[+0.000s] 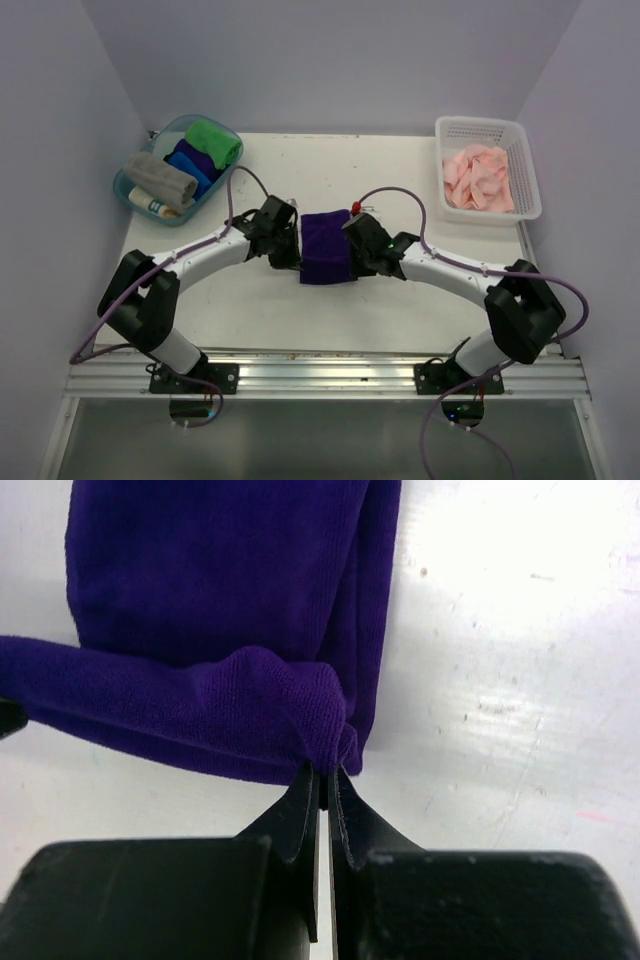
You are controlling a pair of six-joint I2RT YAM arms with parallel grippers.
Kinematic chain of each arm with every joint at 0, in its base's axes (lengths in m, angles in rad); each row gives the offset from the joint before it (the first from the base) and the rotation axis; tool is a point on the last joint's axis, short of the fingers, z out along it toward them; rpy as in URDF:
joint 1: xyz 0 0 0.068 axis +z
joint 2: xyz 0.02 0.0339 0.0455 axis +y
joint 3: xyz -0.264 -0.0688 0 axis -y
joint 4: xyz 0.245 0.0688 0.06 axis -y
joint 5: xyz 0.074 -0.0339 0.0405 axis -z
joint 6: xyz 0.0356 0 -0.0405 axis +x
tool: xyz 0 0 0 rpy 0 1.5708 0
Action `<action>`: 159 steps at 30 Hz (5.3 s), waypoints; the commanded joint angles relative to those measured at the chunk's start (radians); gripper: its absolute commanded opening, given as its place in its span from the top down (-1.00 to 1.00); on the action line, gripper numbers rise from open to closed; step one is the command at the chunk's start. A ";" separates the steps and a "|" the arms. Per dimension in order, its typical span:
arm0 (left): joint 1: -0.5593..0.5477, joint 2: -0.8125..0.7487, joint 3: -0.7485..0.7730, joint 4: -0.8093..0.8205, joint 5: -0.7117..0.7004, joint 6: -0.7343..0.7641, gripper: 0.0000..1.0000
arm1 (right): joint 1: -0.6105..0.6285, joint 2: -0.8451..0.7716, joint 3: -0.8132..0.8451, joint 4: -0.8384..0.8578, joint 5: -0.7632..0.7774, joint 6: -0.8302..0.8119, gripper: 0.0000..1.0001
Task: Roll the towels
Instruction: Roll the towel
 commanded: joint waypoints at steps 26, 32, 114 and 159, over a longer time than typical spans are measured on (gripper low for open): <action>0.051 0.197 0.115 0.036 0.013 0.045 1.00 | 0.012 -0.022 0.027 0.075 -0.022 -0.003 0.85; 0.053 0.193 0.120 0.034 0.010 0.047 1.00 | 0.021 -0.002 0.061 0.087 -0.047 -0.001 0.86; 0.059 0.243 0.130 0.176 0.034 0.102 0.32 | 0.096 0.072 -0.081 0.162 -0.033 0.196 0.92; 0.194 -0.054 -0.032 0.057 0.063 0.110 -0.09 | 0.360 0.239 0.026 0.263 0.190 -0.276 1.00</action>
